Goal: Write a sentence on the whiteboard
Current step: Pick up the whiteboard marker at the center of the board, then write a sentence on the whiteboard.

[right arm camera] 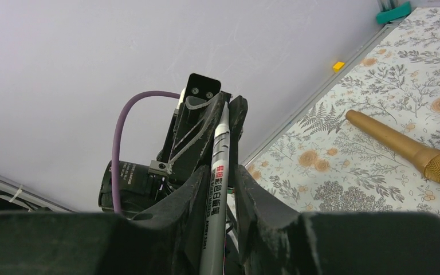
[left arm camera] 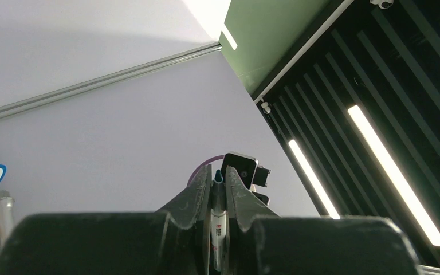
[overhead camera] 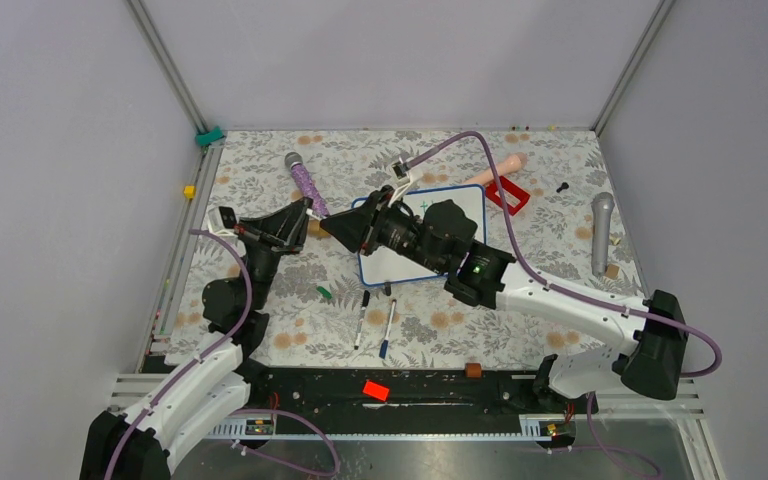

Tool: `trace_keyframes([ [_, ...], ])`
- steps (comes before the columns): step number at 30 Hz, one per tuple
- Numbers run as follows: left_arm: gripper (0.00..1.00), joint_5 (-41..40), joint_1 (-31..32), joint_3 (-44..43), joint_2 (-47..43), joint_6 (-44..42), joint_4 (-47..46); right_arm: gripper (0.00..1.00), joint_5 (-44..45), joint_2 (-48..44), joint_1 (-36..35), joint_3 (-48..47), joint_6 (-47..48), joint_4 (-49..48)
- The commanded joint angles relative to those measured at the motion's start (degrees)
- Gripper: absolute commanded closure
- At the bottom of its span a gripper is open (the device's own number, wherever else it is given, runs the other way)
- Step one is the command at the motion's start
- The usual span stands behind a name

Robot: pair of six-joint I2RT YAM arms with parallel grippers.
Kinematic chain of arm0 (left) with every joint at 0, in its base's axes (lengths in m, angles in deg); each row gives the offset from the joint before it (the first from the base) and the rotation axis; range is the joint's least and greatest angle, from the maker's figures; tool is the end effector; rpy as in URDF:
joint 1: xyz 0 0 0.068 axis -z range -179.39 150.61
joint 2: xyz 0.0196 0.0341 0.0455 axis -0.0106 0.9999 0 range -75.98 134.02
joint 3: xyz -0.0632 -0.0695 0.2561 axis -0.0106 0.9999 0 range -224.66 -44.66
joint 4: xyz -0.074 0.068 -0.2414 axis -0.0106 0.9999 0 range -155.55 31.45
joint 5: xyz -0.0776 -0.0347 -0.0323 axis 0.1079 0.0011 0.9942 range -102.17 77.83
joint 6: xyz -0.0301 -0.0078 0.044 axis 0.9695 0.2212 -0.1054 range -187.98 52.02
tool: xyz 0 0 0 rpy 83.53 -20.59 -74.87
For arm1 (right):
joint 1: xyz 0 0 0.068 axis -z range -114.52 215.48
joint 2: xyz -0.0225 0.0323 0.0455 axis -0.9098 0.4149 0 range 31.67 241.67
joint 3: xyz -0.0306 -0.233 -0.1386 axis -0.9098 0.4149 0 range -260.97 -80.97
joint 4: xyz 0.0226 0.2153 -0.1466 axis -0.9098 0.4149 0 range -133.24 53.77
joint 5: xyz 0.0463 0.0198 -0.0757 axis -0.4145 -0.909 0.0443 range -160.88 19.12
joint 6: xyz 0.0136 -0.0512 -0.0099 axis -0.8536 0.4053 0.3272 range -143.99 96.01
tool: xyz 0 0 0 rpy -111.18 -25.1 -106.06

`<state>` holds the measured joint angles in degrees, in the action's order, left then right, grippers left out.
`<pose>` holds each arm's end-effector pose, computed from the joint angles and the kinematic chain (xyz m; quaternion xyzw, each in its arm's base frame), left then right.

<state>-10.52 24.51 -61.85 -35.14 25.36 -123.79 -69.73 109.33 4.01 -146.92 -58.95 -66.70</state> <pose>0.1449 -0.0654 0.3050 -0.2543 0.3894 -0.7592 0.4552 0.1549 0.2834 0.4028 -0.1371 0.6160 0.5742 0.5216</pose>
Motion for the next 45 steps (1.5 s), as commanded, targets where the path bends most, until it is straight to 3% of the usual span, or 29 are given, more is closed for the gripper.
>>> trace_keyframes([
  [1, 1.00, -1.39, 0.27, 0.57, -1.45, 1.31, -2.80, 0.72, 2.18, 0.54, -0.33, -2.77, -0.39, -2.02],
  [4, 1.00, -1.41, 0.22, 0.58, -1.46, 1.32, -2.76, 0.78, 2.80, 0.81, -0.31, -2.89, -0.37, -2.28],
  [7, 1.00, -1.40, 0.27, 0.95, -1.46, 1.57, -2.76, 0.96, 3.83, 0.57, -0.31, -2.14, -0.21, -3.08],
  [9, 0.95, -1.39, 0.23, 1.45, -1.53, 1.72, -2.51, 1.00, 4.83, -0.15, -0.31, -1.55, 0.49, -2.42],
  [10, 0.73, -1.43, 0.26, 2.01, -1.74, 2.01, -1.96, 1.00, 5.72, -0.67, -0.27, -1.35, 0.87, -1.24],
  [13, 0.38, -1.40, -0.08, 3.35, -3.14, 0.66, 1.03, 1.00, 8.21, -3.01, 0.14, -0.43, 2.17, 4.44],
  [16, 0.23, 1.73, -2.82, 3.03, -4.94, -3.07, 8.39, 1.00, 10.21, -6.79, 1.47, 3.07, 2.65, 9.80],
  [19, 0.16, 12.57, -8.52, 0.75, -4.48, -9.73, 15.74, 1.00, 14.22, -13.37, 2.84, 7.91, 3.26, 16.30],
  [22, 0.03, 25.54, -13.49, -2.15, -0.61, -18.46, 17.89, 1.00, 19.34, -19.35, 3.64, 11.20, 5.14, 25.73],
  [24, 0.01, 31.93, -15.49, -4.26, 2.71, -25.46, 20.00, 1.00, 21.47, -22.30, 4.05, 12.20, 6.36, 32.31],
  [27, 0.01, 33.21, -15.68, -7.15, 5.86, -38.27, 29.09, 1.00, 23.24, -25.17, 4.17, 12.26, 7.86, 41.71],
  [30, 0.01, 25.78, -15.67, -11.17, 7.47, -53.43, 41.95, 1.00, 23.40, -26.59, 4.17, 12.51, 8.30, 46.76],
  [32, 0.01, 19.84, -15.90, -12.57, 8.13, -60.24, 45.56, 1.00, 22.74, -27.46, 4.17, 13.32, 8.13, 47.79],
  [37, 0.01, 17.65, -16.30, -6.75, 9.37, -63.59, 31.69, 1.00, 19.81, -28.03, 4.17, 14.44, 7.98, 47.88],
  [40, 0.01, 12.09, -16.39, -10.24, 12.86, -66.71, 38.57, 1.00, 18.77, -27.09, 4.17, 14.07, 8.51, 48.27],
  [42, 0.01, 18.03, -16.78, -11.06, 14.65, -72.27, 37.31, 1.00, 18.64, -26.42, 4.19, 13.78, 8.84, 48.42],
  [45, 0.01, 18.96, -16.87, -7.40, 15.44, -73.66, 28.85, 1.00, 18.39, -25.23, 4.17, 13.43, 9.04, 48.35],
])
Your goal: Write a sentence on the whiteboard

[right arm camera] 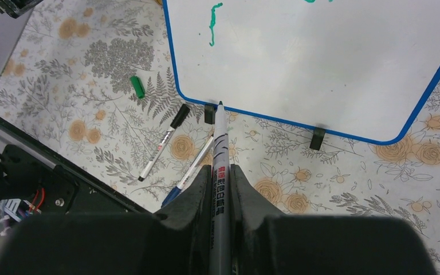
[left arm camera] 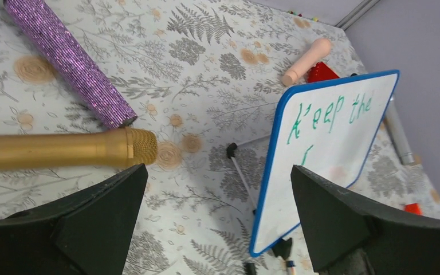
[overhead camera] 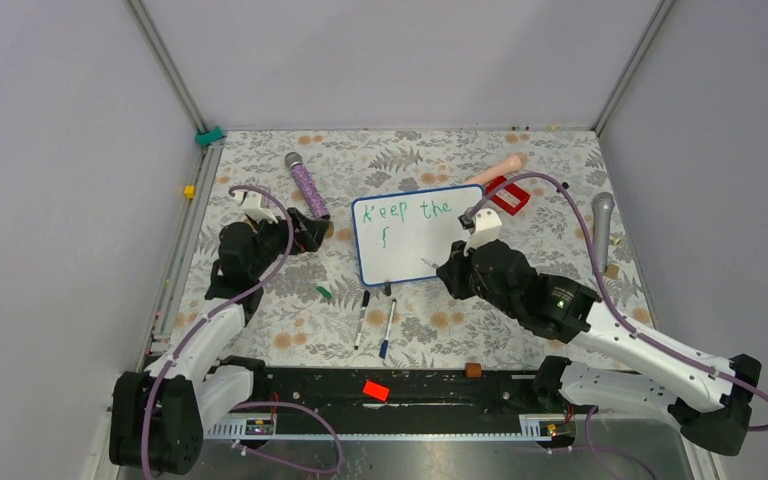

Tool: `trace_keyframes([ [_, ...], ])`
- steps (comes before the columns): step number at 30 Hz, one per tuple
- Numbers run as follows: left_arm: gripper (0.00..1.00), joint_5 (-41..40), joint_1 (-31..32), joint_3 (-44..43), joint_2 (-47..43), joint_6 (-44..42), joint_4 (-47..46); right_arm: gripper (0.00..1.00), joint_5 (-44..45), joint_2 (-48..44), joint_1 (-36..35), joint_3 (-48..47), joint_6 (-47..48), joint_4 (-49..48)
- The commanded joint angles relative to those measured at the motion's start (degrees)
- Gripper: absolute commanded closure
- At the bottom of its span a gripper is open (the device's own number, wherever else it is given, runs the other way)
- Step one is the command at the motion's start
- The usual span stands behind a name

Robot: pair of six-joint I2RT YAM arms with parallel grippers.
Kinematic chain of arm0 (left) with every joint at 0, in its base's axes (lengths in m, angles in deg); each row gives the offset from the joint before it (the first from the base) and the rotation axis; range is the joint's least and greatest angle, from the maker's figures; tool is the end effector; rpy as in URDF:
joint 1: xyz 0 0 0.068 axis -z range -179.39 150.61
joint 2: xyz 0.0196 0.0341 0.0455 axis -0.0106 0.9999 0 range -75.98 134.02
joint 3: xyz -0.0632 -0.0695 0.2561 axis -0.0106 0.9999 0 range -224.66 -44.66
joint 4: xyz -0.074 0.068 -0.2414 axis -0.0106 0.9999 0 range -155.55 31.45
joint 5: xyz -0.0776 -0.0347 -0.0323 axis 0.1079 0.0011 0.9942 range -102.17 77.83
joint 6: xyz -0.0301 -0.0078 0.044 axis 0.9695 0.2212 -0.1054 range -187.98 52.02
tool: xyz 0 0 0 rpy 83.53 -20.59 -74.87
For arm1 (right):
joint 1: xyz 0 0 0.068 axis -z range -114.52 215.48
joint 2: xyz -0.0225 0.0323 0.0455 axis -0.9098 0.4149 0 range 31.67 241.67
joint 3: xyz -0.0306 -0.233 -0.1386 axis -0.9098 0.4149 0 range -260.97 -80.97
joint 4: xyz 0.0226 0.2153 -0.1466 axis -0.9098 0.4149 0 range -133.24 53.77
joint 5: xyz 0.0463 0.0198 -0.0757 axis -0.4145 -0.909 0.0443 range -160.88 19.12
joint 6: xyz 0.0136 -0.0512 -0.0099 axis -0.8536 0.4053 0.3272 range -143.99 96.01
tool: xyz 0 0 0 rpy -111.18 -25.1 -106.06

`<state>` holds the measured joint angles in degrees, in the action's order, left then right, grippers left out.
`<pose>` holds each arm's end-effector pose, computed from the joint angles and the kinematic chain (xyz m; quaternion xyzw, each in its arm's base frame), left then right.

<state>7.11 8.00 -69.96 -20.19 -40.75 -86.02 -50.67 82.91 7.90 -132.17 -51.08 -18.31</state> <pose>0.2158 -0.0398 0.2405 -0.0241 0.7626 -0.3110 0.5667 0.1161 0.1599 0.3340 -0.1273 0.8258 0.2470 0.4908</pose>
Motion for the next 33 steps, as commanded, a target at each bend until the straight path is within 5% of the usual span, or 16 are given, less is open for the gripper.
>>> trace_keyframes([
  [1, 0.01, 1.85, -0.32, 0.31, 1.30, -9.13, -9.04, 1.00, -0.69, 1.62, 0.28, -1.48, 1.41, -0.13],
  [13, 0.01, 23.01, -0.90, -11.16, 18.73, -17.56, -6.29, 1.00, 0.44, 8.00, 0.28, -2.04, 4.31, -9.28],
  [22, 0.02, 41.34, -7.27, -8.49, 31.03, 2.05, -38.73, 1.00, 1.03, 13.63, 0.28, -2.43, 5.78, -13.36],
  [27, 0.12, 51.71, -9.07, -14.05, 44.15, 22.52, -63.56, 1.00, 1.09, 15.95, 0.32, -4.00, 8.25, -14.84],
  [33, 0.16, 52.42, -8.56, -15.68, 46.21, 24.01, -63.88, 1.00, 2.31, 17.35, 0.28, -5.68, 9.26, -16.17],
])
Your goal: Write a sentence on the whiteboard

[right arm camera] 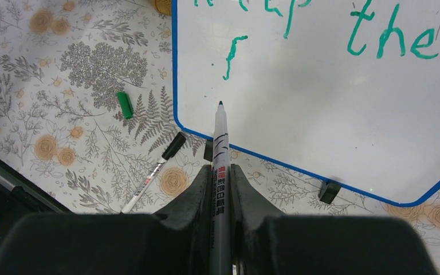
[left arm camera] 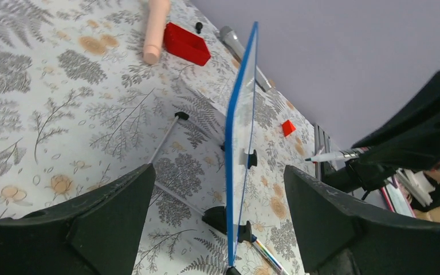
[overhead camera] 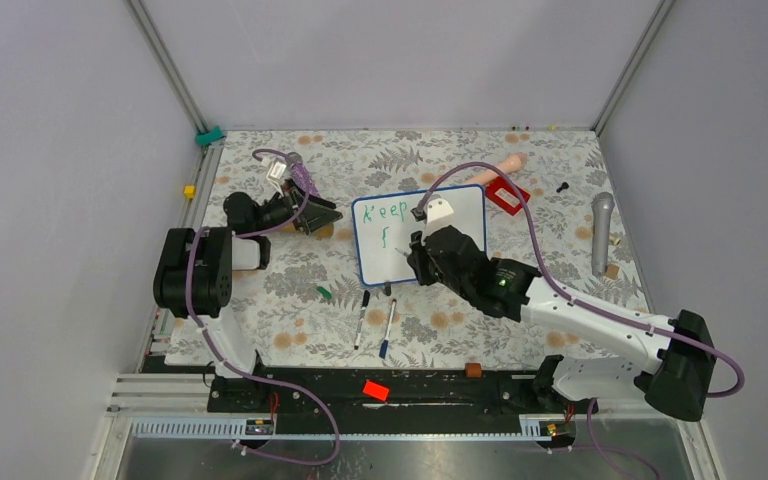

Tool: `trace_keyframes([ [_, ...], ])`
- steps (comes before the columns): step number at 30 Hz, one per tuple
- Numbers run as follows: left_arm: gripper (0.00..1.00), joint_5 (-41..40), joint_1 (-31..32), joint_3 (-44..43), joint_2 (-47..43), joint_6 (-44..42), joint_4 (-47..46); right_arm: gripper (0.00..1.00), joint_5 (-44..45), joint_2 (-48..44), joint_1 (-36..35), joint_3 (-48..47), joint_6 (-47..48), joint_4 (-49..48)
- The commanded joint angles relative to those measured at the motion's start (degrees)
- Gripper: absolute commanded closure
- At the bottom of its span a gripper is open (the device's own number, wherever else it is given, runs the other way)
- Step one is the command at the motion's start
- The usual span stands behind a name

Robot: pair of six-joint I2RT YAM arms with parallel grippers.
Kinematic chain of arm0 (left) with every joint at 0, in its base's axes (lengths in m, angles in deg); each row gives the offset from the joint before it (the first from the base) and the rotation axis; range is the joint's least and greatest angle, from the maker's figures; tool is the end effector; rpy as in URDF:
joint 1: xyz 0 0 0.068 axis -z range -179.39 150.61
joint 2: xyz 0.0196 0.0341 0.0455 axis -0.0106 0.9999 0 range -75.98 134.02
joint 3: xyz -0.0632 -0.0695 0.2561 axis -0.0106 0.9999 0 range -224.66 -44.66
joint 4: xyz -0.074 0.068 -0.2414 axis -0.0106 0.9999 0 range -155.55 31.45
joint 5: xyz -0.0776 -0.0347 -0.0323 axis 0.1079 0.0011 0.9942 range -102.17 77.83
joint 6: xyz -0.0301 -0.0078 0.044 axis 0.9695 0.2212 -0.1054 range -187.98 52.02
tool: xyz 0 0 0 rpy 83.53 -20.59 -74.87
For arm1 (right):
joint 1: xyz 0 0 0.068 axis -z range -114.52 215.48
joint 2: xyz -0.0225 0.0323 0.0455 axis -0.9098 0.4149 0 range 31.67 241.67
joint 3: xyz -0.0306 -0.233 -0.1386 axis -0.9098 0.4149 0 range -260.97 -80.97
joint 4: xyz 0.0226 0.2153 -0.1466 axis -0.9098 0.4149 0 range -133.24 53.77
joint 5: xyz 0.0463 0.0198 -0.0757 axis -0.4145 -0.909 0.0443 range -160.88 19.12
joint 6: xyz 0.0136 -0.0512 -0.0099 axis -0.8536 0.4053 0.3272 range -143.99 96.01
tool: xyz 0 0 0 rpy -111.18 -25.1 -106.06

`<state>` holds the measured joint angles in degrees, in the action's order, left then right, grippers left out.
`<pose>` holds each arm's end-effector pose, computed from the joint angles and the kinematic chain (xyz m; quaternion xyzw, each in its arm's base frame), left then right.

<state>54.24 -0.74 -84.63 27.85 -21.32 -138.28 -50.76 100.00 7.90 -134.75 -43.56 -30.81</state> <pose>0.3328 -0.0248 0.1899 0.1587 0.6663 -0.5735 0.4494 0.1554 0.2218 0.3067 -0.1870 0.8234 0.2044 0.4952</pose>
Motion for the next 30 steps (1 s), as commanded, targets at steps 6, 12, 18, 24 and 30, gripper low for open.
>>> trace_keyframes([
  [6, 0.27, 7.63, 2.92, -5.21, 2.36, 6.13, -11.47, 1.00, 2.34, 1.69, 0.26, -3.79, 1.90, -4.88],
  [12, 0.34, 5.54, 3.90, -4.42, 2.07, 2.94, -10.94, 1.00, 3.46, 2.16, 0.28, -3.85, 2.69, -5.28],
  [18, 0.14, 6.28, 4.60, -8.74, 6.15, 4.16, -11.19, 1.00, 4.27, 2.41, 0.28, -4.71, 4.00, -5.75],
  [24, 0.17, 8.36, 5.57, -11.36, 7.74, 6.25, -11.38, 1.00, 4.36, 2.46, 0.28, -5.20, 3.67, -5.51],
  [30, 0.60, 8.94, 5.56, -10.71, 6.81, 5.39, -11.35, 1.00, 4.25, 2.42, 0.27, -5.37, 3.20, -4.70],
])
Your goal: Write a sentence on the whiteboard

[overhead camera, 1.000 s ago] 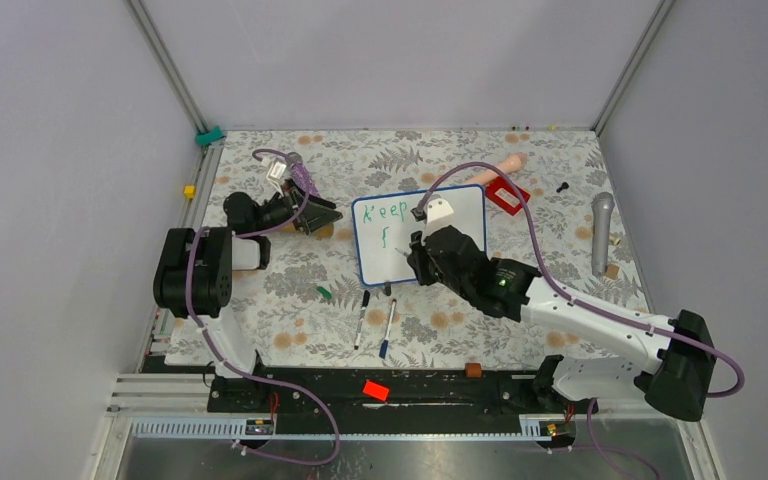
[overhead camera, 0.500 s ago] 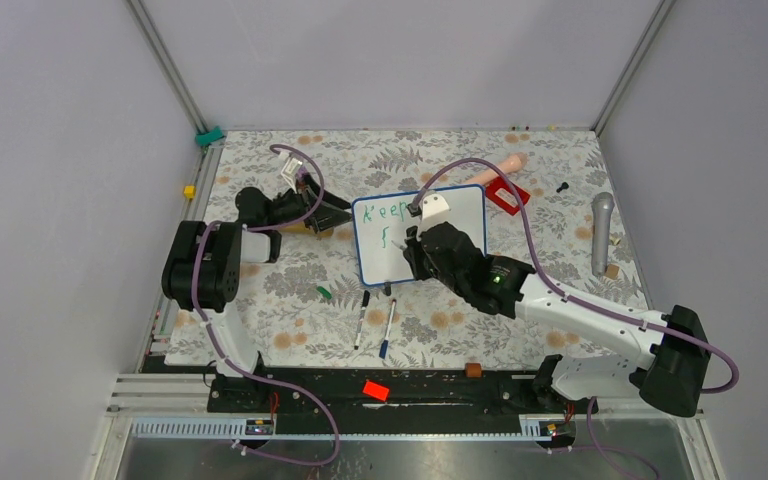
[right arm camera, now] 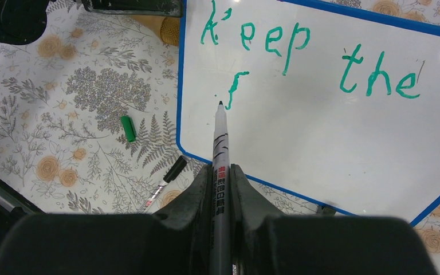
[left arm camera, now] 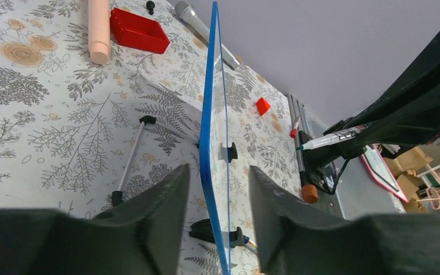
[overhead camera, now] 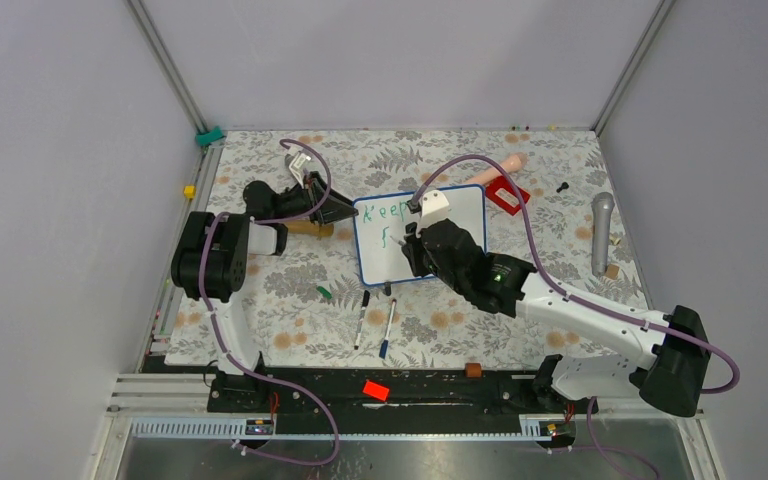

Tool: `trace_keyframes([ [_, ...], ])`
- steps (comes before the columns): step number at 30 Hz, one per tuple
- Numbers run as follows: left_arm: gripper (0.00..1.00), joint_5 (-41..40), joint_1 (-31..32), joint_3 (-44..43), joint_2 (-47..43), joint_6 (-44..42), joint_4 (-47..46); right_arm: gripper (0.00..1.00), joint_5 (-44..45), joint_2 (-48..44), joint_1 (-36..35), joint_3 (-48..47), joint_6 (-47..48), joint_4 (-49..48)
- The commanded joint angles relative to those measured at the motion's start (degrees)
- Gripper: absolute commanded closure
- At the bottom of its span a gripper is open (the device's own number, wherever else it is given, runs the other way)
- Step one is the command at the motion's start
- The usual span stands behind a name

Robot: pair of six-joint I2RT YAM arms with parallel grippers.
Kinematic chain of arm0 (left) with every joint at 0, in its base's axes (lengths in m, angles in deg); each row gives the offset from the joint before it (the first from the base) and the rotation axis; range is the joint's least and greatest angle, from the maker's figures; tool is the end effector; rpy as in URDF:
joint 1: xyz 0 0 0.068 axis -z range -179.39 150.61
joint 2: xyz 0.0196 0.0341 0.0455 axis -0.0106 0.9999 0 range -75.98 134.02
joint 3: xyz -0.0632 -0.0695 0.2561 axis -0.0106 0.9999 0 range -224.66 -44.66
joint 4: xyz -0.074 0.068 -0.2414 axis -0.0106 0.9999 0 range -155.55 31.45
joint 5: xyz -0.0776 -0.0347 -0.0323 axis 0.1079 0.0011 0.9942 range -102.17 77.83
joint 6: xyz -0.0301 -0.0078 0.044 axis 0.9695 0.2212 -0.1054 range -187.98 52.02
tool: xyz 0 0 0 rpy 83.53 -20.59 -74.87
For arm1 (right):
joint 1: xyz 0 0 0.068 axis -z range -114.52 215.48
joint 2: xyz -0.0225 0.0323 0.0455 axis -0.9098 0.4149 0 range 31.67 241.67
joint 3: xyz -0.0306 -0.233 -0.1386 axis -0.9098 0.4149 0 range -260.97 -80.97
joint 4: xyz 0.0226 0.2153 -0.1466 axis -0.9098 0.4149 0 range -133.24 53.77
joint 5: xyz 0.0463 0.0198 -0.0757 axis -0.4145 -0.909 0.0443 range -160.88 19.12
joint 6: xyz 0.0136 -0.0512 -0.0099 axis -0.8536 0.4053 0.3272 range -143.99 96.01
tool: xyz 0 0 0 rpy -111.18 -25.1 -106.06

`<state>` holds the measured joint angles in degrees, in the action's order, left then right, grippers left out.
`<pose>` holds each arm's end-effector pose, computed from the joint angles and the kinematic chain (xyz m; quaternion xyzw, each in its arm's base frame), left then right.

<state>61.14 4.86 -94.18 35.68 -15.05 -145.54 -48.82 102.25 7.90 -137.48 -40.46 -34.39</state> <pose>0.3616 -0.0611 0.1961 0.2449 0.6293 -0.6190 0.4011 0.1631 0.2318 0.3196 -0.1883 0.8031 0.1992 0.5290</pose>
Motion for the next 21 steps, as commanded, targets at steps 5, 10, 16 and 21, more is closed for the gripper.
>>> trace_keyframes([
  [5, 0.66, -0.63, 0.05, 0.49, -0.80, -4.92, -4.08, 1.00, 2.39, 1.07, 0.28, -3.42, 0.27, -0.37],
  [10, 0.67, -1.87, 0.08, 1.34, -1.35, -6.41, -4.10, 1.00, 2.45, 1.98, 0.28, -4.81, 0.48, 0.37],
  [16, 0.68, -0.61, 1.19, 0.23, -1.11, -6.24, -4.08, 1.00, 1.72, 3.83, 0.28, -5.80, -0.29, 0.32],
  [21, 0.71, -0.80, 1.41, 0.47, -1.51, -6.24, -4.09, 1.00, 1.62, 6.07, 0.14, -7.96, -1.73, 2.28],
])
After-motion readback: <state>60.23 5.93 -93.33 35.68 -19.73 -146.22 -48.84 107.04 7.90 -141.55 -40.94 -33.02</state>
